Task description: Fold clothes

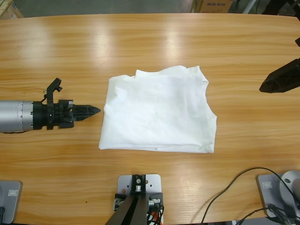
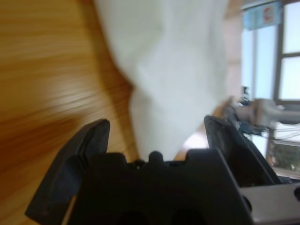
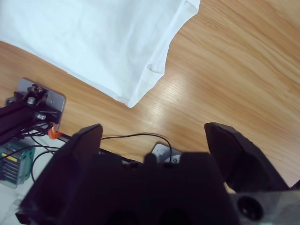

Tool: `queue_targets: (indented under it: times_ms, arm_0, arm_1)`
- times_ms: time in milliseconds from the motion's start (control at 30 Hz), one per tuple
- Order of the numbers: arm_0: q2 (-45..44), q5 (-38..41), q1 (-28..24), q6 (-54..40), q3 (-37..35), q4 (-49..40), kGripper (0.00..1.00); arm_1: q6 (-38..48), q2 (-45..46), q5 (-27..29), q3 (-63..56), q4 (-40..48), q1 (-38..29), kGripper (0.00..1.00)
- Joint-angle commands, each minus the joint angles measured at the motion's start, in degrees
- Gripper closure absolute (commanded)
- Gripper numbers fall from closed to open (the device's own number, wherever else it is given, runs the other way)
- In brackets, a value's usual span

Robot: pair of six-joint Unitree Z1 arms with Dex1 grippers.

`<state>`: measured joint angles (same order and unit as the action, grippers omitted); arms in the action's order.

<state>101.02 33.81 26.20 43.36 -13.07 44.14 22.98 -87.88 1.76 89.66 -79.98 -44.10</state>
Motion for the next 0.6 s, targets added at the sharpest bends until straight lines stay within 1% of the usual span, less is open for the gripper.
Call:
queue_targets:
  times_ms: [33,133,200,300,367,400,600]
  arm_0:
    - [-10.5,-6.6,-0.1,-8.3,-16.9,-37.3,0.211]
    - [-6.9,-4.7,-0.7,-8.4,-18.3,-36.9,0.202]
    - [-3.8,-1.4,-0.7,-9.0,-18.5,-34.4,0.203]
    - [0.1,1.6,-1.5,-9.1,-18.5,-31.4,0.207]
    - [3.4,5.9,-1.5,-9.9,-18.5,-28.2,0.207]
    - [4.5,6.8,-1.5,-10.6,-18.5,-27.5,0.208]
    - [10.2,6.9,-1.4,-13.1,-18.3,-25.9,0.211]
  arm_1:
    - [-0.7,0.1,-1.3,-0.4,-0.2,0.4,0.116]
    - [-0.7,0.3,-1.4,-0.4,-0.2,0.4,0.119]
    - [-0.6,0.9,-1.4,-0.5,-0.2,0.4,0.119]
    - [-0.4,2.0,-1.4,-1.2,-0.2,0.4,0.119]
    - [-0.4,2.7,-1.3,-2.1,-0.2,0.4,0.119]
    - [-0.3,2.9,-1.4,-2.3,-0.2,0.4,0.119]
    - [-0.2,4.1,-1.4,-3.3,-0.3,0.4,0.119]
